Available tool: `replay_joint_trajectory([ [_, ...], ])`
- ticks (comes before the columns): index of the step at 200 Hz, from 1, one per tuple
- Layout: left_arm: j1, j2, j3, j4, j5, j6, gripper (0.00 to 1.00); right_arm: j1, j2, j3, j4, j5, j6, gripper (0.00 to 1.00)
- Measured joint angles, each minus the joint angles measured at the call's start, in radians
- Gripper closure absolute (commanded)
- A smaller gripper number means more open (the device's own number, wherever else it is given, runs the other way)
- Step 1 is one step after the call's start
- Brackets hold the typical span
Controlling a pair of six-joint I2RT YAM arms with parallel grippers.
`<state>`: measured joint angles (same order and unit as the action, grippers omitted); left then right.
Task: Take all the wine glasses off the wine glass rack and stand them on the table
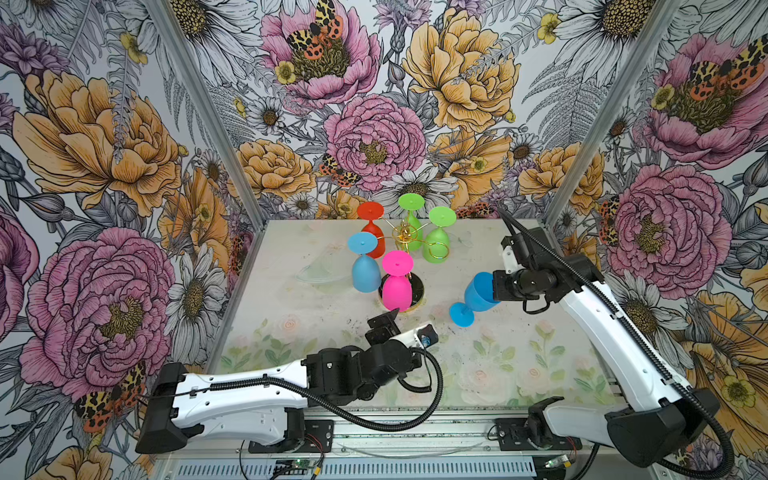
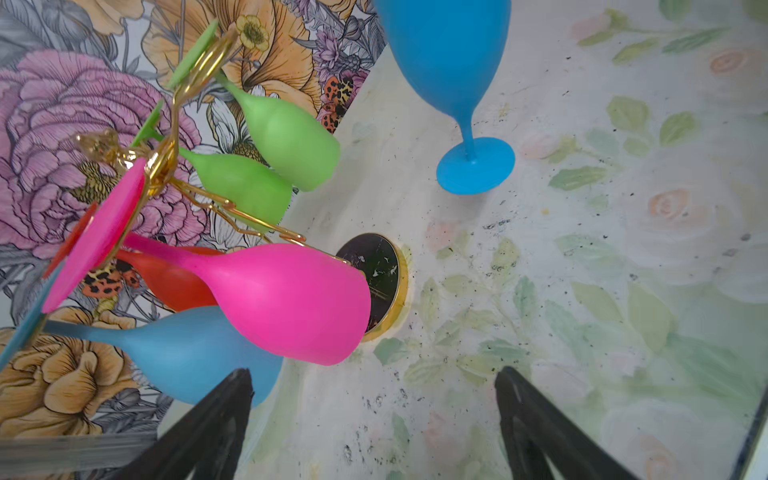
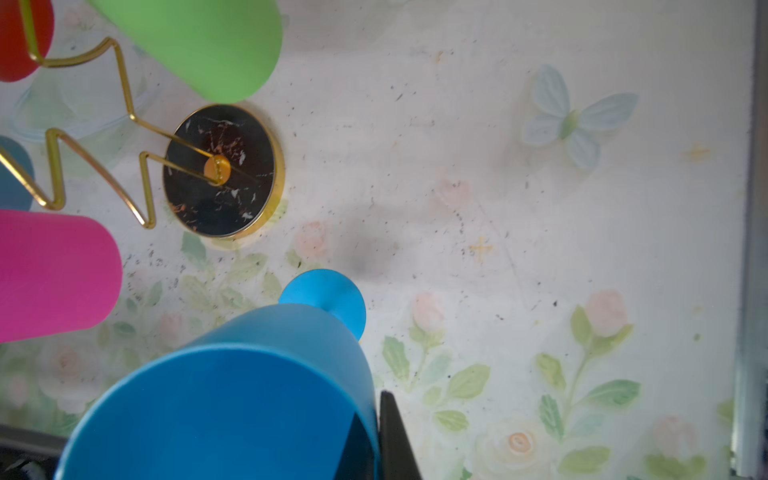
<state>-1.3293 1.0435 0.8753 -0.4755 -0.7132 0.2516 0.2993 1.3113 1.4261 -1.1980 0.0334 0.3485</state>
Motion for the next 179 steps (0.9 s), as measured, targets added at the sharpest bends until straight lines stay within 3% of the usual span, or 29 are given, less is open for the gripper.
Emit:
replay_joint_trajectory([
  [30, 0.125, -0.102, -0.016, -0.049, 0.095, -0.171, 0.04, -0.044, 0.159, 0.137, 0.015, 0.112, -0.032, 1.00],
  [84, 0.325, -0.256, -0.065, -0.108, 0.211, -0.346, 0.03, -0.148, 0.441, 0.401, 0.060, 0.119, -0.063, 1.00],
  [179, 0.346, -0.274, -0.117, -0.147, 0.261, -0.396, 0.01, -0.177, 0.893, 0.906, 0.082, 0.011, -0.089, 1.00],
])
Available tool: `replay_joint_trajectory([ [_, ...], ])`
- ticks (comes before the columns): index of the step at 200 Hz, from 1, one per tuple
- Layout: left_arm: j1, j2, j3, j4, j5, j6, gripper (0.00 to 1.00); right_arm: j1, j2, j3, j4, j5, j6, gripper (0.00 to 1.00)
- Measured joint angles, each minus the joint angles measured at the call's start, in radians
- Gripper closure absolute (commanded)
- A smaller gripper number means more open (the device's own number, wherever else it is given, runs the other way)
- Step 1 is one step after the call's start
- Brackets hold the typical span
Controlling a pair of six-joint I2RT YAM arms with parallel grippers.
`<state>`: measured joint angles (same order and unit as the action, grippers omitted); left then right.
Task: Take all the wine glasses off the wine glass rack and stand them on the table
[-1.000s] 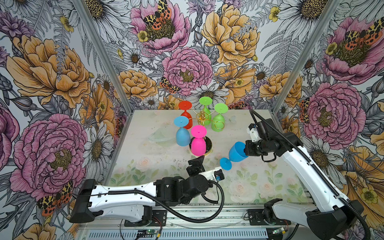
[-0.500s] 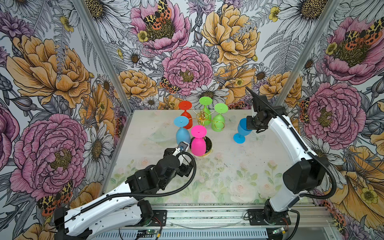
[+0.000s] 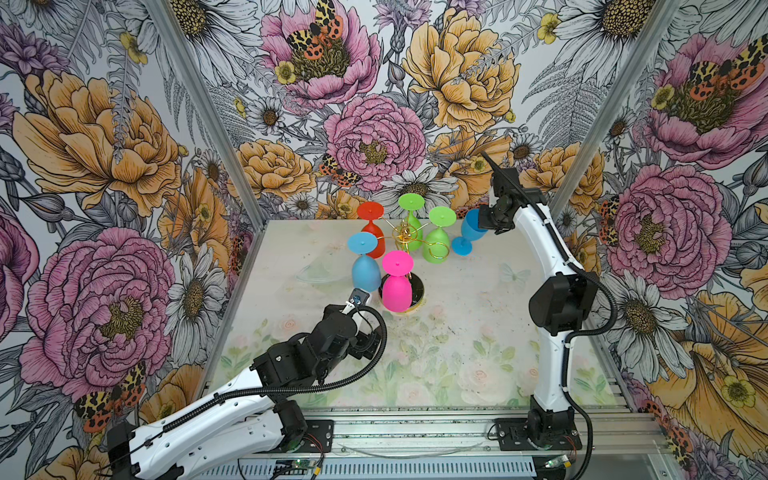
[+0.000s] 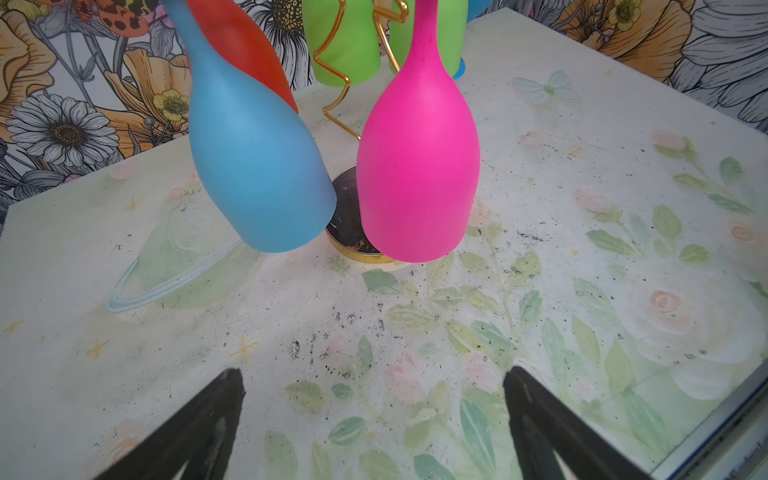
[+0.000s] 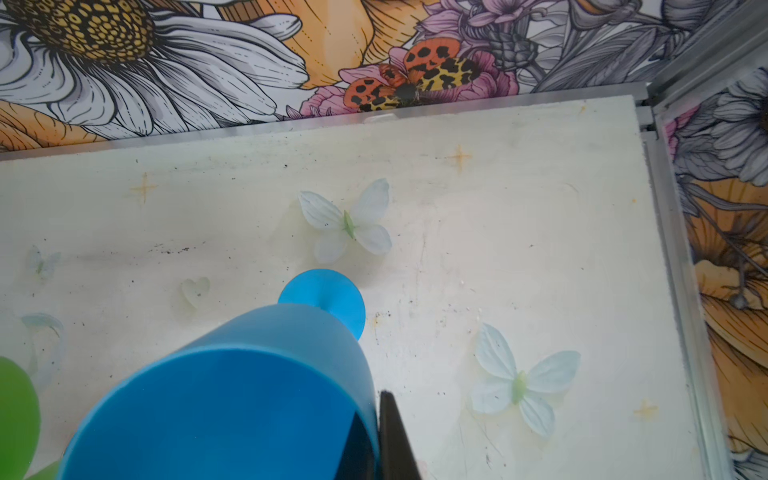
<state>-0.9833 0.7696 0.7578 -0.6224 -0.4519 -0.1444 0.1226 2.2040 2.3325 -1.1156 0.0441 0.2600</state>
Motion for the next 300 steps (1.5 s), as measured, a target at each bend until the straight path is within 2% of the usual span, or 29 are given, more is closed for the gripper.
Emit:
replay_joint_trajectory([
  [50, 0.000, -0.004, -0.001, -0.002, 0.002, -0.011, 0.01, 0.000, 0.114, 0.094, -0.002, -0.042, 0.000, 1.00],
  [129, -0.006, -0.011, -0.001, -0.003, 0.001, -0.011, 0.01, 0.010, 0.137, 0.100, -0.002, -0.047, 0.000, 0.98],
  [194, -0.068, -0.010, -0.011, -0.010, -0.034, -0.010, 0.01, 0.030, 0.174, 0.114, -0.002, -0.054, 0.000, 0.95],
  [252, -0.095, -0.011, -0.013, -0.019, -0.067, -0.010, 0.01, 0.034, 0.178, 0.118, -0.002, -0.061, 0.000, 0.81],
  [300, -0.108, -0.011, -0.013, -0.026, -0.076, -0.010, 0.01, 0.034, 0.178, 0.119, -0.002, -0.077, 0.000, 0.78],
])
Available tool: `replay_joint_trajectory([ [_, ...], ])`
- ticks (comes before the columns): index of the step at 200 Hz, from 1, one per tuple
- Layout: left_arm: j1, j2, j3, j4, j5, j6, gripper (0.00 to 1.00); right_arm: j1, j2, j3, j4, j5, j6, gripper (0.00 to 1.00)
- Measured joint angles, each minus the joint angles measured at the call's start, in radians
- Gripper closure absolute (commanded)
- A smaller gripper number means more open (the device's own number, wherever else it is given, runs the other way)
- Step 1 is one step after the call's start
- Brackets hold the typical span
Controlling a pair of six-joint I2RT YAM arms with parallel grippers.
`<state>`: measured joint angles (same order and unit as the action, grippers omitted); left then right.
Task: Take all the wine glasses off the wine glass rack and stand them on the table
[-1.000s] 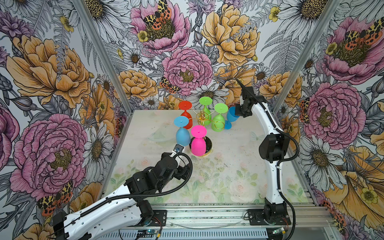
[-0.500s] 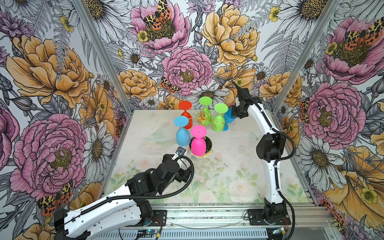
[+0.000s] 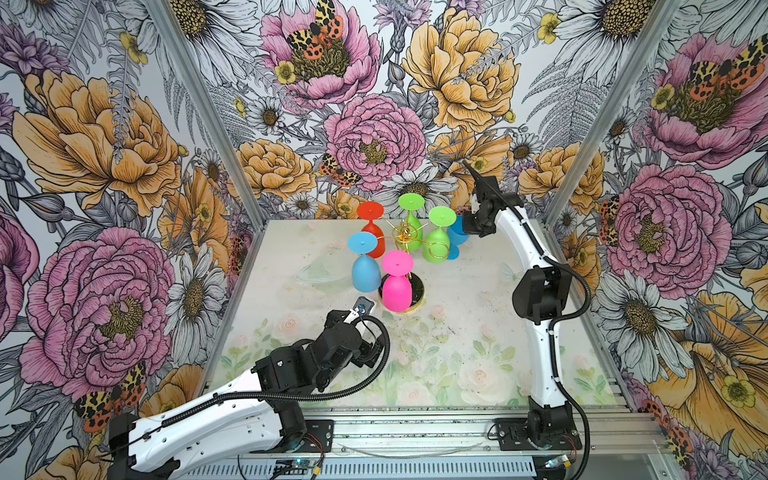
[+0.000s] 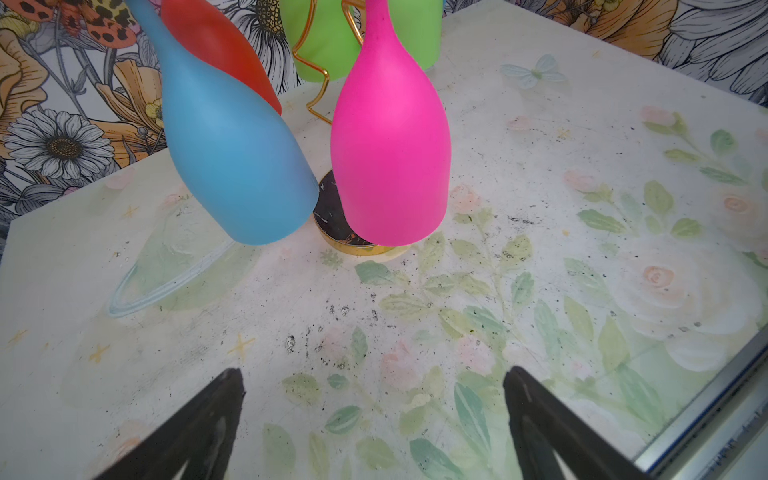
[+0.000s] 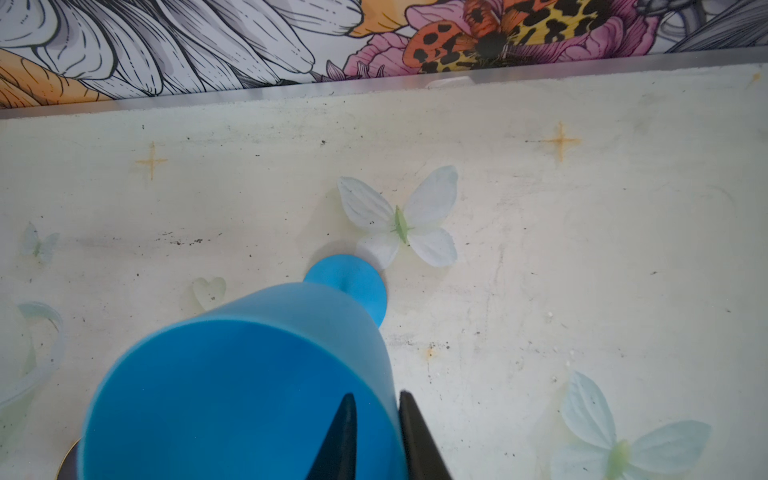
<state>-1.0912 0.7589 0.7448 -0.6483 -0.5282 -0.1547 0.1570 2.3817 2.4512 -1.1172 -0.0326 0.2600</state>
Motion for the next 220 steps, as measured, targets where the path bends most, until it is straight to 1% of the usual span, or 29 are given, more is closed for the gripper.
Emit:
replay_joint_trajectory([
  [33, 0.000, 0.000, 0.000, -0.002, 0.000, 0.000, 0.01, 0.000, 0.000, 0.001, 0.000, -0.007, 0.000, 0.73],
  [69, 0.000, 0.000, 0.000, -0.002, 0.000, 0.000, 0.01, -0.001, 0.000, 0.016, 0.000, -0.022, 0.001, 0.65],
  [78, 0.000, 0.000, 0.000, -0.003, 0.000, 0.000, 0.01, -0.001, -0.001, 0.021, 0.000, -0.026, -0.001, 0.61],
  [98, 0.000, 0.000, 0.000, -0.003, 0.000, 0.000, 0.01, -0.001, -0.005, 0.031, 0.000, -0.038, -0.002, 0.46],
  [108, 0.000, 0.002, 0.000, -0.003, 0.000, 0.000, 0.01, -0.003, -0.006, 0.041, -0.001, -0.049, -0.011, 0.43],
  [150, 0.000, 0.013, 0.000, -0.003, 0.000, 0.000, 0.01, -0.015, -0.060, 0.066, 0.000, -0.100, -0.002, 0.42],
  [168, 0.000, 0.015, 0.000, -0.003, 0.000, 0.000, 0.01, -0.027, -0.107, 0.066, 0.000, -0.149, 0.025, 0.41],
  [173, 0.000, 0.015, 0.000, -0.003, 0.001, 0.000, 0.01, -0.031, -0.121, 0.066, 0.000, -0.164, 0.036, 0.39],
  [181, 0.000, 0.015, 0.000, -0.003, 0.001, 0.000, 0.01, -0.039, -0.145, 0.066, 0.000, -0.189, 0.049, 0.32],
  [192, 0.000, 0.015, 0.000, -0.003, 0.001, 0.000, 0.01, -0.048, -0.181, 0.066, 0.000, -0.224, 0.075, 0.28],
  [220, 0.000, 0.000, 0.000, -0.003, 0.005, 0.000, 0.01, -0.061, -0.269, 0.060, 0.002, -0.306, 0.122, 0.27],
])
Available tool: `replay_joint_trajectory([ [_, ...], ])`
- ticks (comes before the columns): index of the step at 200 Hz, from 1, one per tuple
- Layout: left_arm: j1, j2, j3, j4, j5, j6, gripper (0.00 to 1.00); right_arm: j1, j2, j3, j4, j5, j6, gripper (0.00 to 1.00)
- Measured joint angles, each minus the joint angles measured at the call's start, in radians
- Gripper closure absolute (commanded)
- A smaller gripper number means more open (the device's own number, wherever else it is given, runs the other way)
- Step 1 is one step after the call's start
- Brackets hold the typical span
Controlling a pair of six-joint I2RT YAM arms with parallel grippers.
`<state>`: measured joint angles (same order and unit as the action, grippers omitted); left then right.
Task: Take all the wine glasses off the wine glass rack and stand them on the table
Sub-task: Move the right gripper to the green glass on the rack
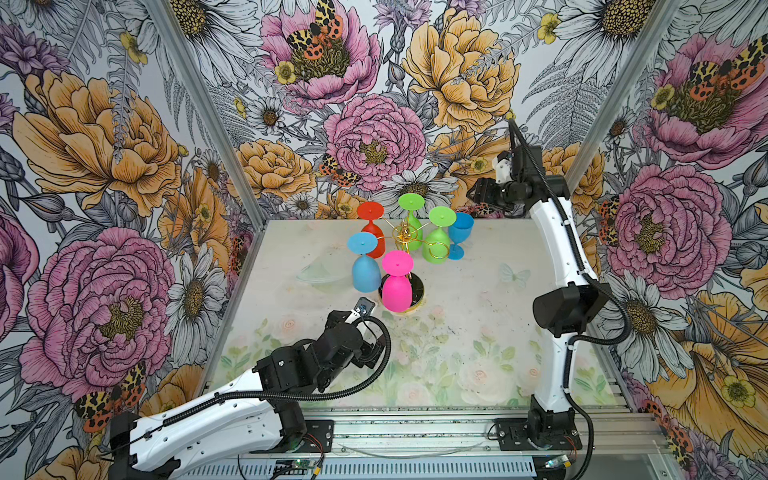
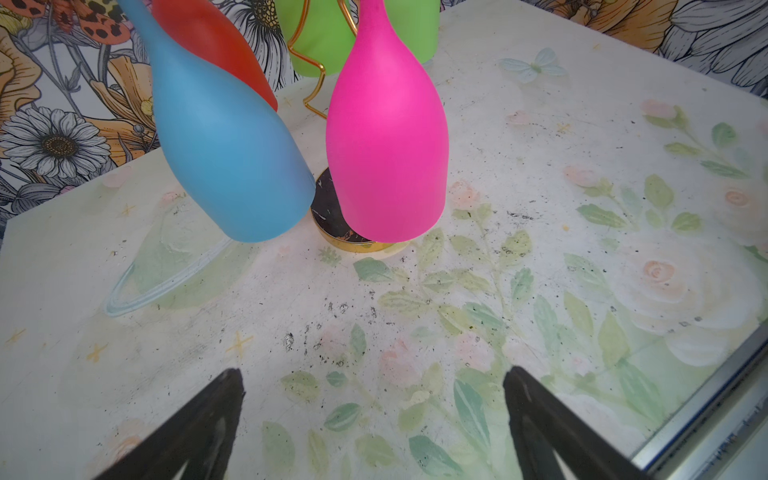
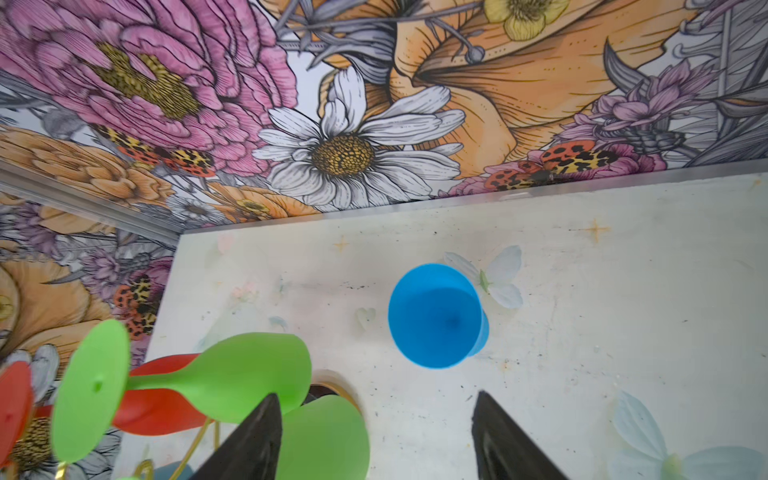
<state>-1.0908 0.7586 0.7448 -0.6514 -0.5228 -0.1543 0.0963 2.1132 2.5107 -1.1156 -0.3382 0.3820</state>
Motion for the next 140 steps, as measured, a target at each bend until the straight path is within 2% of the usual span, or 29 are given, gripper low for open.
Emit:
replay_joint_trajectory([
  [30, 0.001, -0.026, 0.000, 0.000, 0.005, 0.000, 0.01, 0.003, -0.111, -0.091, 0.040, -0.098, 0.058, 0.29],
  [80, 0.025, -0.031, 0.000, 0.001, 0.037, 0.000, 0.01, 0.016, -0.315, -0.481, 0.239, -0.210, 0.172, 0.35],
  [106, 0.037, -0.029, 0.000, 0.001, 0.055, 0.000, 0.01, 0.026, -0.368, -0.622, 0.319, -0.240, 0.213, 0.37],
  [140, 0.061, -0.023, 0.000, 0.004, 0.091, 0.000, 0.01, 0.048, -0.387, -0.700, 0.403, -0.273, 0.246, 0.42],
])
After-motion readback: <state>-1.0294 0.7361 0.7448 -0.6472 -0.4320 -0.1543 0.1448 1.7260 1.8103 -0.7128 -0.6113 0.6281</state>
